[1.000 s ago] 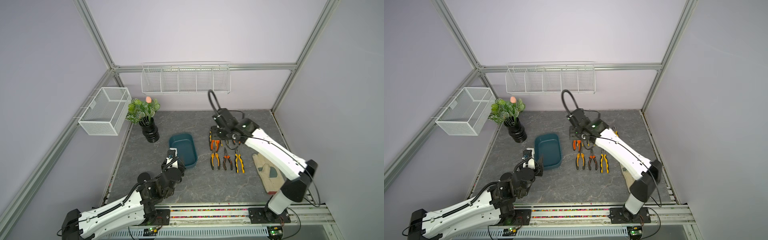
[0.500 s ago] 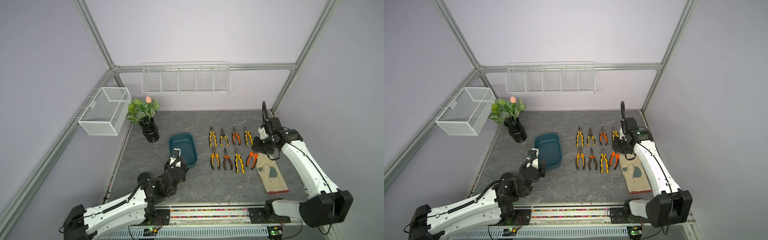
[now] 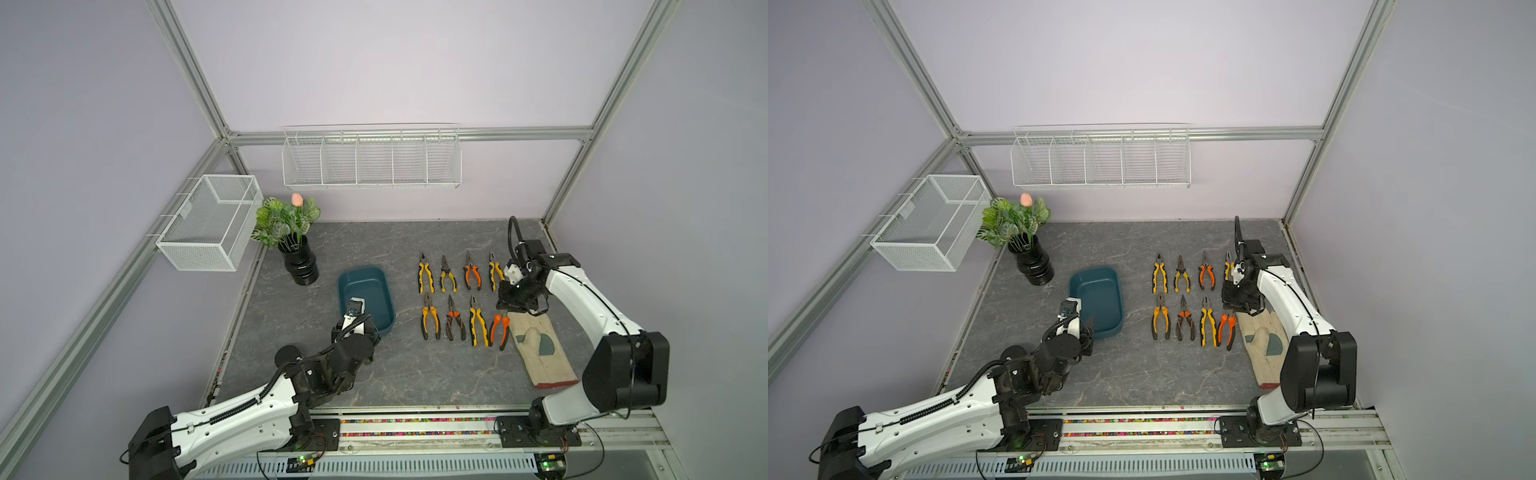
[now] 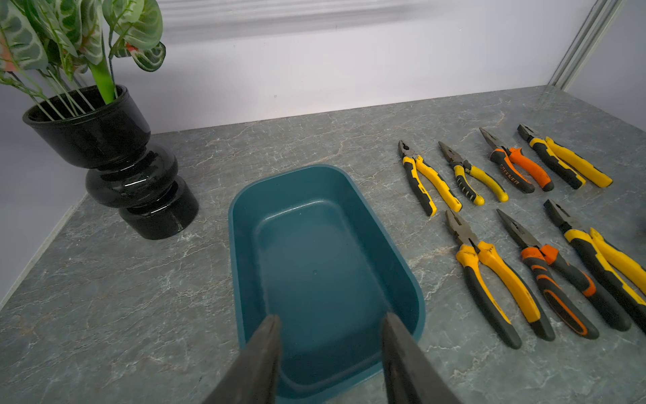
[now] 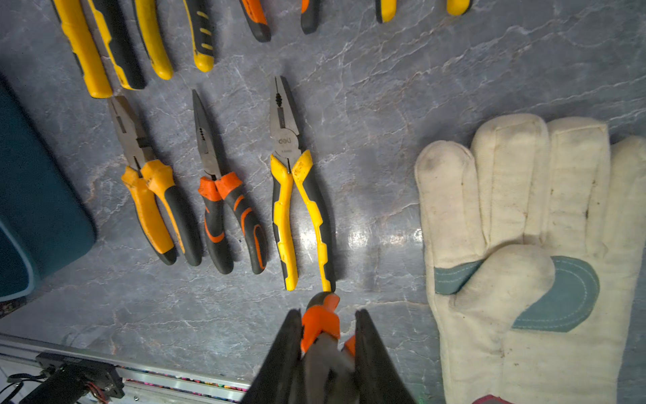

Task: Take the pliers out of the storage box
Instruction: Place the pliers at the center of the board.

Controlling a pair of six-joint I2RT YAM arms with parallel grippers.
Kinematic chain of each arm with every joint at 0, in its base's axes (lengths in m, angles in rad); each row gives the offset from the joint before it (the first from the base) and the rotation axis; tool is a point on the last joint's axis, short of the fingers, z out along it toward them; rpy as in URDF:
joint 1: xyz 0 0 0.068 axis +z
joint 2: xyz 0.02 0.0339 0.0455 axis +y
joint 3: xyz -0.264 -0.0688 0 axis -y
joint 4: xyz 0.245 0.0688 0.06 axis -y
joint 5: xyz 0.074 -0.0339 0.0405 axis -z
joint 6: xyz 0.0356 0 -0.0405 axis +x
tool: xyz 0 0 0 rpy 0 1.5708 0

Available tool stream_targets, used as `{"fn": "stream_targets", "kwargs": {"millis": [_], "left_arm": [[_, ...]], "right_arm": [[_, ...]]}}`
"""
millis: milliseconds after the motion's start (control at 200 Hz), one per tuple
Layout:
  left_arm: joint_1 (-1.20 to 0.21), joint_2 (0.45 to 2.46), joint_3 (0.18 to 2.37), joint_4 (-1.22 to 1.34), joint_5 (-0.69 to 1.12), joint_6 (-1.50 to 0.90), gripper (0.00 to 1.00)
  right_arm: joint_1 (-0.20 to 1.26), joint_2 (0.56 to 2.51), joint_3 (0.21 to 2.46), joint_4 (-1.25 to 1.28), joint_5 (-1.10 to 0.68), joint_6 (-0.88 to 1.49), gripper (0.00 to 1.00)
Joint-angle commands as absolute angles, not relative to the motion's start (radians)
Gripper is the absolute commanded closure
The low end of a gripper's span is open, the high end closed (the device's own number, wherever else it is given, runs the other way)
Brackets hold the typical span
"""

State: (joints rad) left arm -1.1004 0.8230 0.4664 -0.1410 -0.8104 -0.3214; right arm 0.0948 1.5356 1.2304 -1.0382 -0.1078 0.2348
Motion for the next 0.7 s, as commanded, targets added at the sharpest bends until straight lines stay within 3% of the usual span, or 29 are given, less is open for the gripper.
{"fn": "stream_targets", "kwargs": {"millis": [0, 695], "left_arm": [[-1.098, 0.825, 0.473, -0.143, -0.808, -0.337, 0.52], [-1.098, 0.852, 0.480, -0.133, -0.815, -0.332, 0.52]], "right_arm": [[0.090, 1.553, 1.243, -1.025, -0.069, 0.205, 0.92], [0.079, 1.841, 1.368, -0.965, 0.000, 0.207, 0.87]]}}
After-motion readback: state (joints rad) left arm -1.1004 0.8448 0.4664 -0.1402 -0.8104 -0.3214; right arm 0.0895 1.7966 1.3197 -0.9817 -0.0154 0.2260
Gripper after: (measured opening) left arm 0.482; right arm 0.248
